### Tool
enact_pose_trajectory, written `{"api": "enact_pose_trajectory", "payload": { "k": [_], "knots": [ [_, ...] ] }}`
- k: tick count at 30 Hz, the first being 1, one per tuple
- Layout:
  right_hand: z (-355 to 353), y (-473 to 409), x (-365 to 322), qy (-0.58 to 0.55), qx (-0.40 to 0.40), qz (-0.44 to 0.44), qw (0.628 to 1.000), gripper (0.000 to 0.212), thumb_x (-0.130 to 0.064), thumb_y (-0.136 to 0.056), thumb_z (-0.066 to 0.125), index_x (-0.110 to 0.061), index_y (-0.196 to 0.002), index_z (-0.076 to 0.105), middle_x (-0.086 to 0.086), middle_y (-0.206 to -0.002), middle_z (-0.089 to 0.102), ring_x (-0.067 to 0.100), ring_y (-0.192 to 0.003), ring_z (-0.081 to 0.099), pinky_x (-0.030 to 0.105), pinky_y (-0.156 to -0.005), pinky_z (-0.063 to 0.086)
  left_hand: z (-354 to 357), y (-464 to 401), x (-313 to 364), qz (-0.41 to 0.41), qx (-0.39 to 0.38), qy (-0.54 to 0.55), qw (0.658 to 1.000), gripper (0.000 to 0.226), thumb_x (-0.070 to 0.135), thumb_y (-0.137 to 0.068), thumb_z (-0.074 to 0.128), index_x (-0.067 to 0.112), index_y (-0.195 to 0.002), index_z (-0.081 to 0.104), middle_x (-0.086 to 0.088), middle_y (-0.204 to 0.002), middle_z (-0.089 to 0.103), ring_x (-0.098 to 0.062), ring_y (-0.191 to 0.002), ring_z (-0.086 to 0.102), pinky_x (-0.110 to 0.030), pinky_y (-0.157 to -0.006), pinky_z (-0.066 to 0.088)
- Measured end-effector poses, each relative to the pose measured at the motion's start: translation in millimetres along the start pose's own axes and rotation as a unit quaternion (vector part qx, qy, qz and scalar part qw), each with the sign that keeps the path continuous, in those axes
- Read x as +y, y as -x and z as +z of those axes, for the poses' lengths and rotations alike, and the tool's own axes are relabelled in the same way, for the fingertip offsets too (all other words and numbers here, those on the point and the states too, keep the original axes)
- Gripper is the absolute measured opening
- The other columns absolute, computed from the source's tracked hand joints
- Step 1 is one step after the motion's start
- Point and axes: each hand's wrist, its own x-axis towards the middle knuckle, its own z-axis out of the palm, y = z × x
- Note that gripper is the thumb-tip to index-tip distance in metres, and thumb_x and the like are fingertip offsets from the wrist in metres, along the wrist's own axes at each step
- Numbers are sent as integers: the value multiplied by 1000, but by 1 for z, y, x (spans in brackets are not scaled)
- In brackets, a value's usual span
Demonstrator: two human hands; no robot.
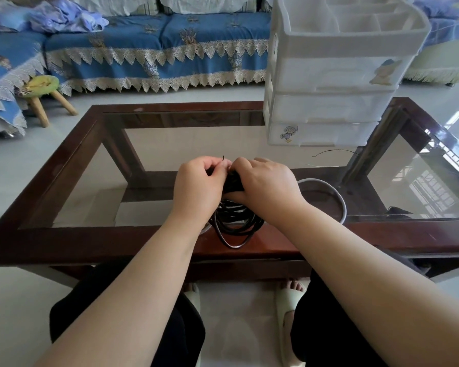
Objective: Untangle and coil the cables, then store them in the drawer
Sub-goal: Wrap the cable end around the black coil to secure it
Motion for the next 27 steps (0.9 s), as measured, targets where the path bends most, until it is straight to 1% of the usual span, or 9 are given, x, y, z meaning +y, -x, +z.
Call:
{"api": "enact_pose_trajectory", "payload": {
  "k": [4, 7, 9, 12, 14, 16, 19, 24, 27],
  "knots": [
    [2, 2, -3, -3, -16, -8, 1000, 43, -43, -71, 77, -7, -88, 61, 2, -69, 63, 24, -63, 59, 25, -47, 26, -2, -2, 2, -56, 1, 56, 997, 15, 19, -94, 62, 21, -86, 75, 13, -82, 70, 0, -79, 66, -11, -66, 51],
    [3, 3, 0, 14, -1, -20, 1000, 47, -43, -60, 83, -8, -82, 61, 1, -64, 62, 24, -59, 58, 23, -45, 24, -11, -5, 2, -88, -41, 84, 992, 10, 16, -91, 66, 18, -91, 76, 8, -85, 73, -2, -78, 68, -10, -60, 51],
    [4, 3, 2, 32, 1, -37, 999, 50, -43, -53, 87, -9, -79, 62, 0, -62, 61, 23, -58, 58, 22, -44, 24, -18, -9, 0, -99, -85, 83, 988, 10, 14, -90, 68, 20, -91, 76, 5, -86, 74, -5, -80, 70, -13, -63, 53],
    [7, 4, 4, 39, 6, -60, 997, 49, -42, -52, 87, -10, -79, 63, 0, -64, 63, 23, -60, 59, 22, -44, 26, -24, -8, -3, -92, -122, 71, 986, 11, 15, -89, 69, 23, -92, 75, 5, -88, 74, -6, -84, 70, -14, -69, 55],
    [8, 4, 6, 37, 13, -64, 997, 48, -40, -51, 88, -10, -77, 61, 0, -64, 62, 24, -60, 59, 22, -44, 24, -24, -5, -3, -58, -127, 35, 990, 10, 19, -90, 68, 23, -97, 74, 9, -88, 73, 0, -81, 68, -9, -66, 52],
    [8, 4, 5, 36, 18, -71, 997, 48, -39, -49, 88, -9, -75, 60, 0, -62, 61, 24, -58, 58, 21, -45, 23, -27, -3, -3, -37, -134, 6, 990, 8, 23, -90, 68, 27, -95, 72, 13, -86, 71, 6, -75, 66, -5, -61, 49],
    [10, 3, 4, 29, 18, -92, 995, 47, -37, -50, 87, -8, -74, 60, 1, -61, 60, 25, -57, 57, 22, -47, 25, -32, -9, -3, -65, -154, 6, 986, 6, 22, -88, 70, 28, -90, 72, 10, -87, 72, -1, -79, 68, -11, -65, 51],
    [16, 4, 4, 29, -12, -144, 989, 48, -36, -49, 87, -6, -79, 63, 3, -65, 63, 26, -59, 60, 28, -51, 43, -34, -15, -2, -34, -191, -142, 971, 10, 18, -91, 66, 28, -89, 67, 8, -85, 68, -7, -80, 64, -18, -65, 49],
    [18, 3, 2, 34, -28, -175, 984, 49, -38, -51, 87, -7, -81, 62, 4, -67, 64, 26, -62, 61, 31, -58, 48, -32, -16, 4, 16, -235, -309, 921, 17, 16, -95, 58, 28, -84, 63, 4, -78, 64, -17, -77, 60, -28, -64, 47]
  ]
}}
